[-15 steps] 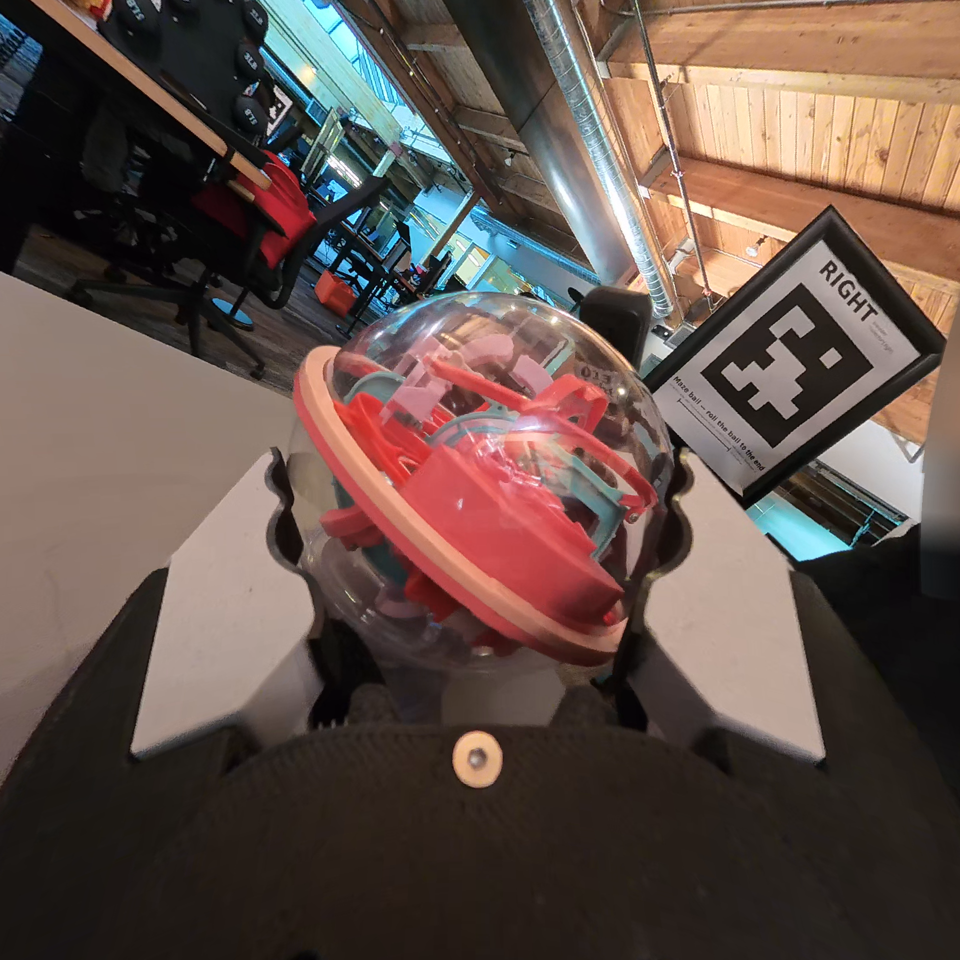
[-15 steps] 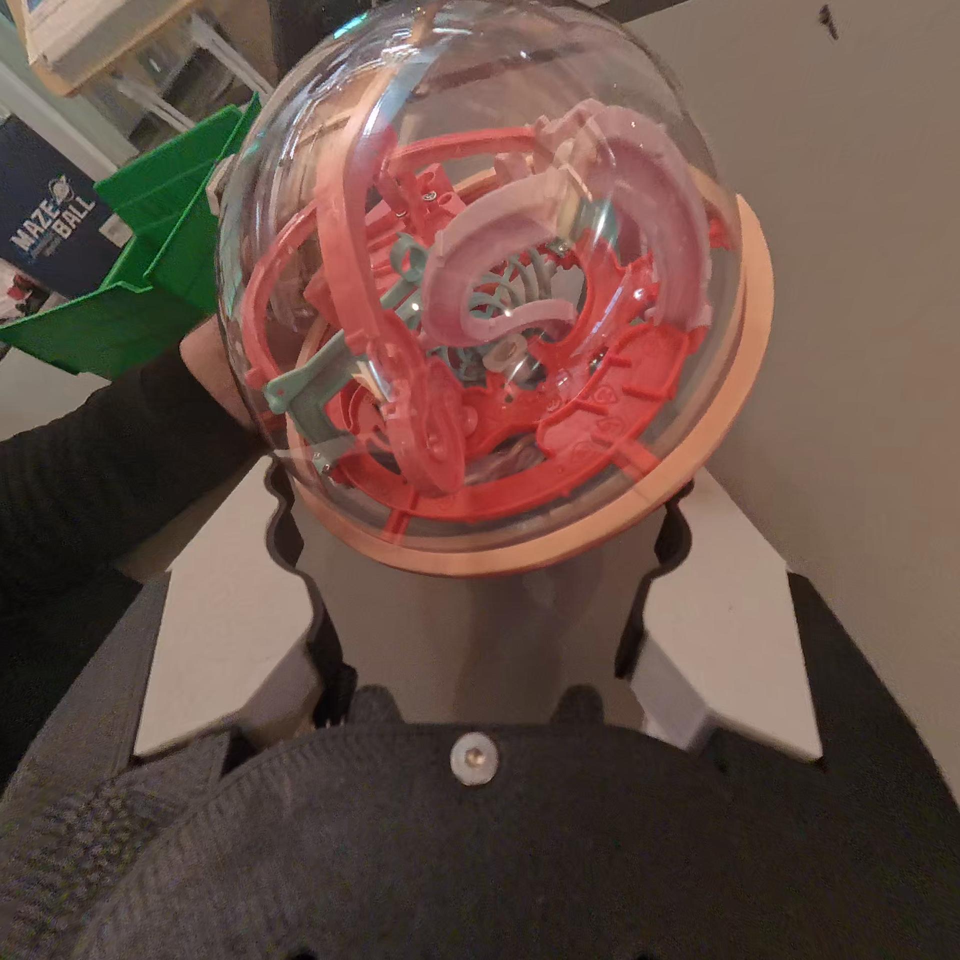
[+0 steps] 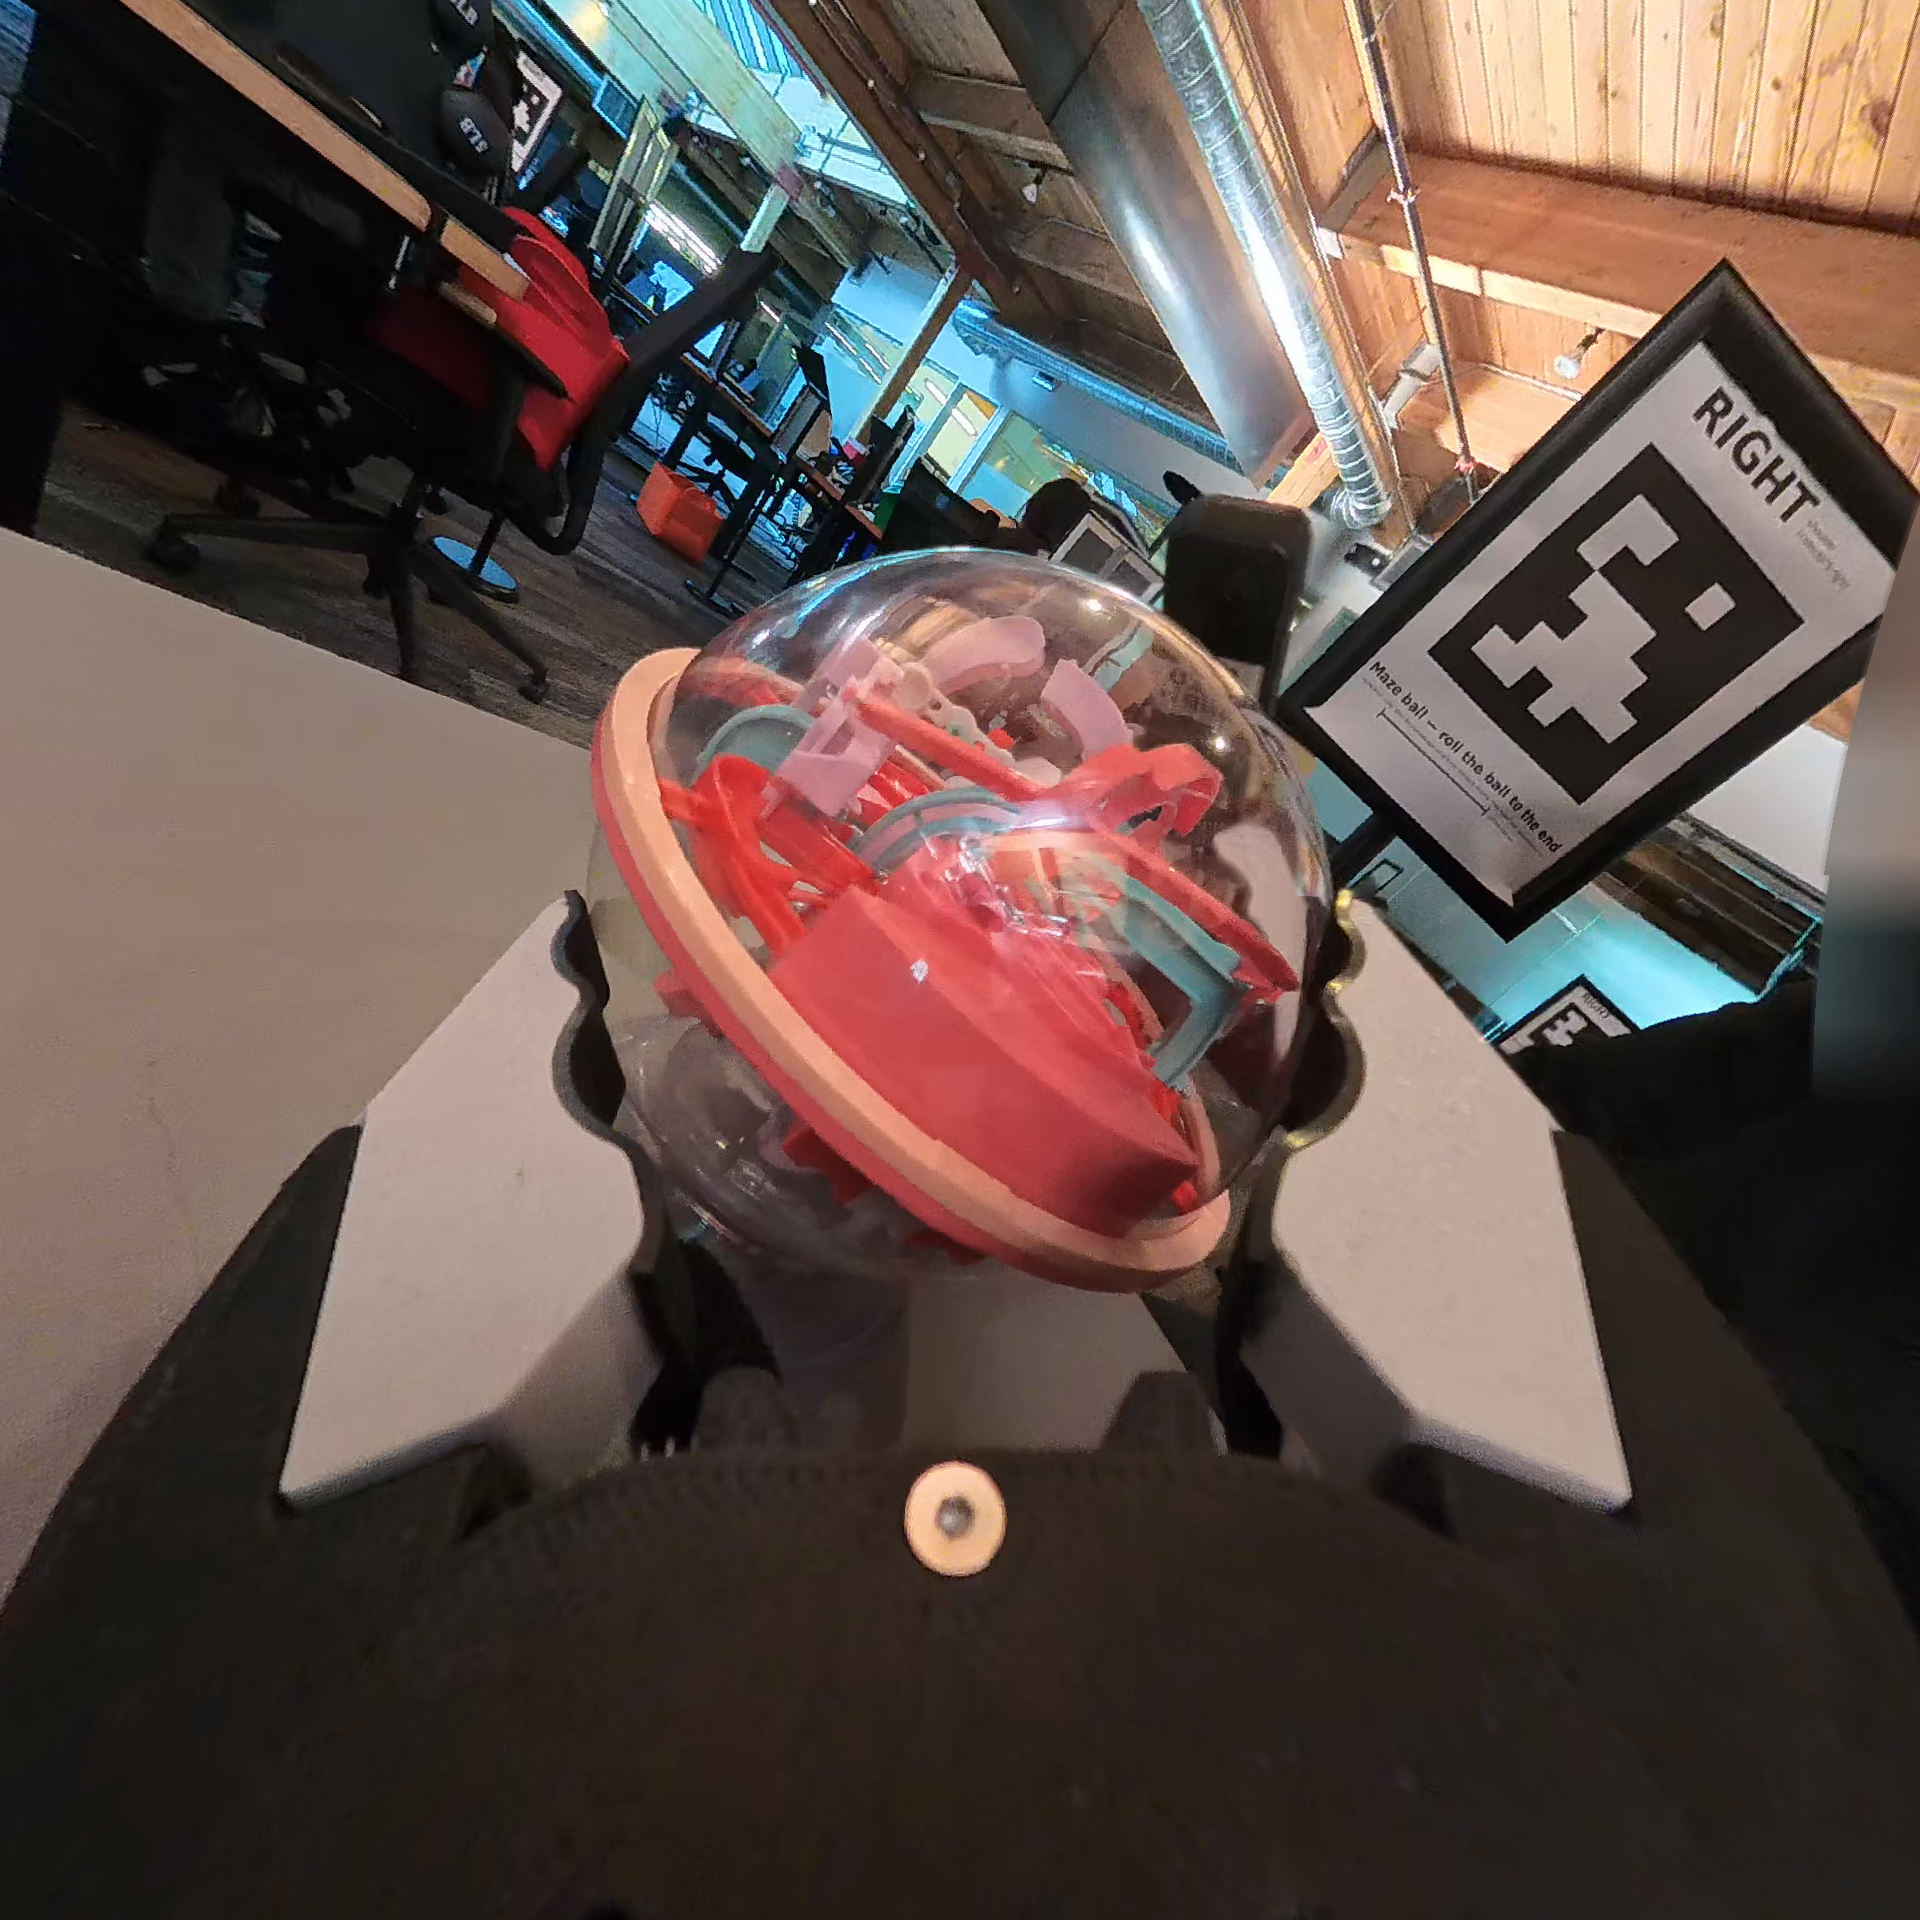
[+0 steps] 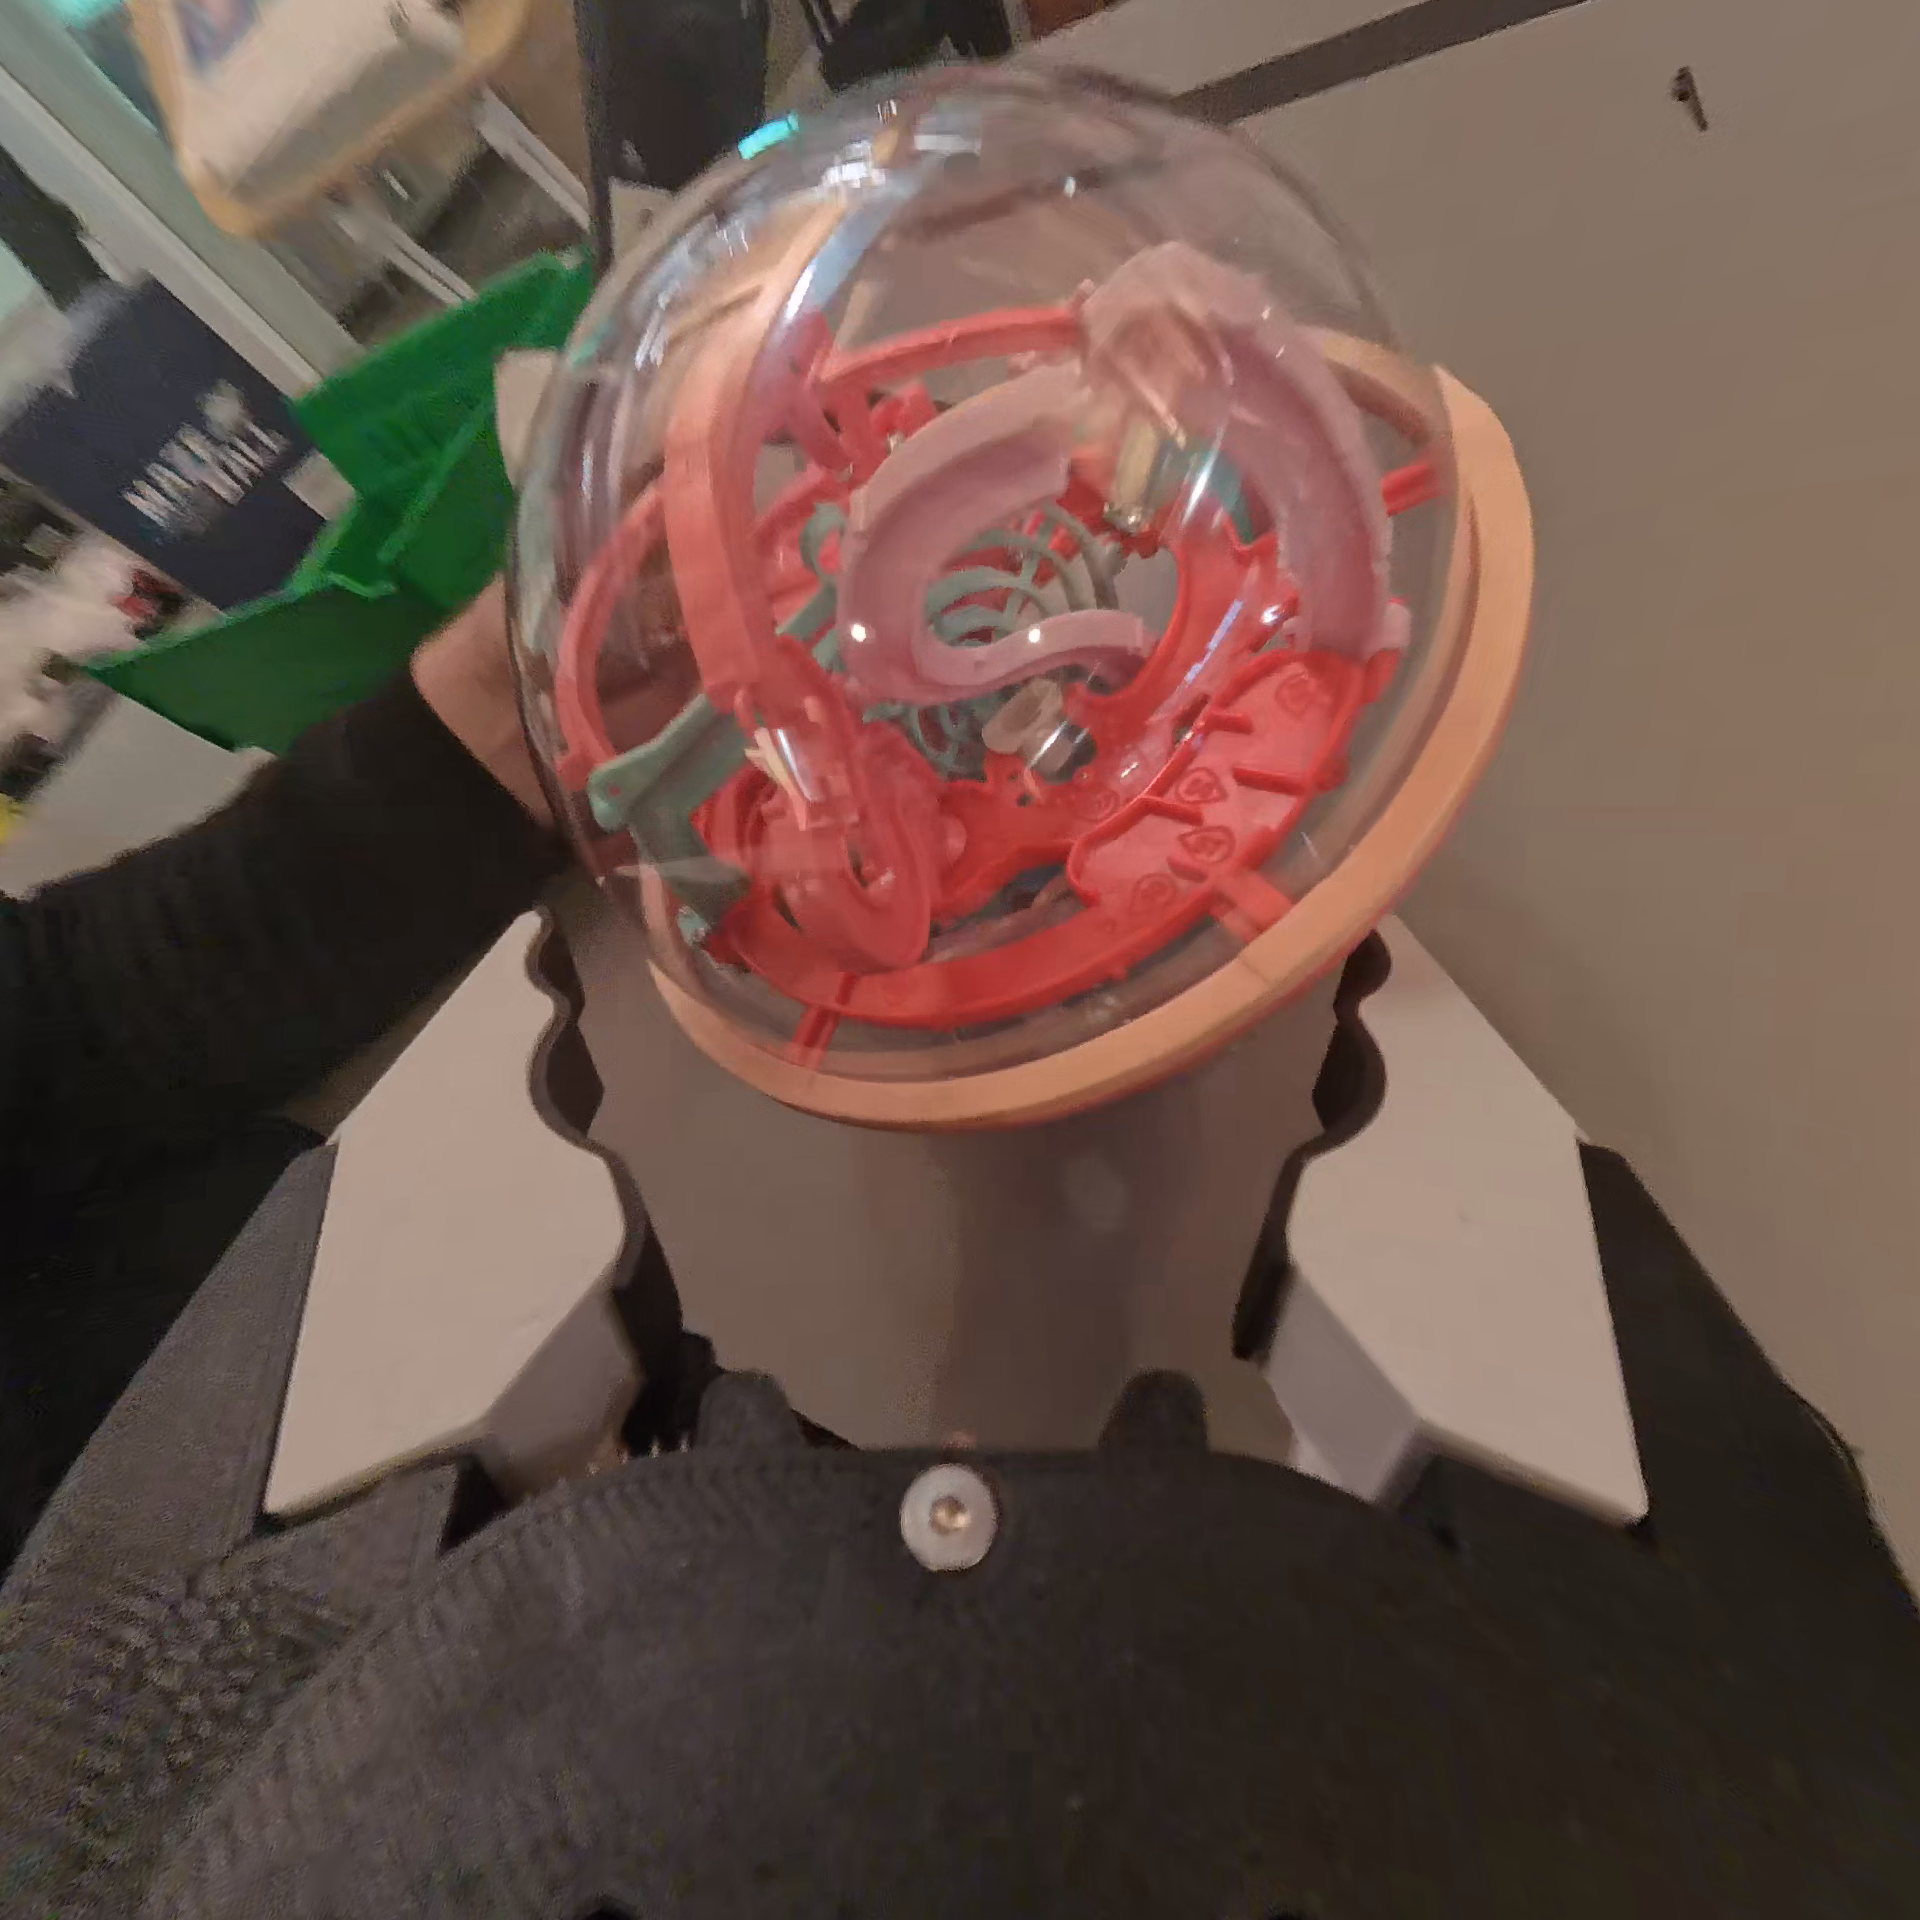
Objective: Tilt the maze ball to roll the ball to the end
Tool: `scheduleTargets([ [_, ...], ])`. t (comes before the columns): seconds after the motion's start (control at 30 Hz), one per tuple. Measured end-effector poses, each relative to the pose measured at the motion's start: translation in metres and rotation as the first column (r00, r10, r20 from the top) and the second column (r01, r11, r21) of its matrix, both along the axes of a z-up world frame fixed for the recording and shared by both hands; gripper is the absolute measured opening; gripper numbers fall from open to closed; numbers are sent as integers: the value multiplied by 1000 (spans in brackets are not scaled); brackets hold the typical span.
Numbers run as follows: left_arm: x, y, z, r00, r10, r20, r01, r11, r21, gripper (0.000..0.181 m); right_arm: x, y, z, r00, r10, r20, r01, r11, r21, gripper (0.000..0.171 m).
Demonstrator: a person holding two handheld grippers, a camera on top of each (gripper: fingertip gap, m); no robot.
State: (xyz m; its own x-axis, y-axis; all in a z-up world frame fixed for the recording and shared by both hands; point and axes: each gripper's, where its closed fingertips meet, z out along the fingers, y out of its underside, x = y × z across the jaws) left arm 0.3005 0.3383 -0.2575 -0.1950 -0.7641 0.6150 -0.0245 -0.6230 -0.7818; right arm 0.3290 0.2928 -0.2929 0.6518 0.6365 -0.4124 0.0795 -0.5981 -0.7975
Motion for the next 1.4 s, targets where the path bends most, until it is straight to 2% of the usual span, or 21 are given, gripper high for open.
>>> scheduleTargets([
  [0.1,2,-4,-1,1000,-3,-20,4,998,56,130,6,5,9,996,-23,-85,23,1000,-12,139],
  [0.17,3,-5,-1,1000,1,-26,1,997,77,130,8,5,6,999,-6,-44,6,1000,3,134],
  [0.47,3,-14,0,1000,8,-19,-4,970,245,130,9,0,0,999,31,45,-36,993,110,133],
  [0.93,-2,-26,-5,999,-24,-46,40,918,394,131,9,-6,0,987,26,160,-67,964,256,133],
  [1.4,1,-28,0,1000,10,-9,-4,877,480,131,12,-6,-8,982,42,183,-89,962,258,133],
])
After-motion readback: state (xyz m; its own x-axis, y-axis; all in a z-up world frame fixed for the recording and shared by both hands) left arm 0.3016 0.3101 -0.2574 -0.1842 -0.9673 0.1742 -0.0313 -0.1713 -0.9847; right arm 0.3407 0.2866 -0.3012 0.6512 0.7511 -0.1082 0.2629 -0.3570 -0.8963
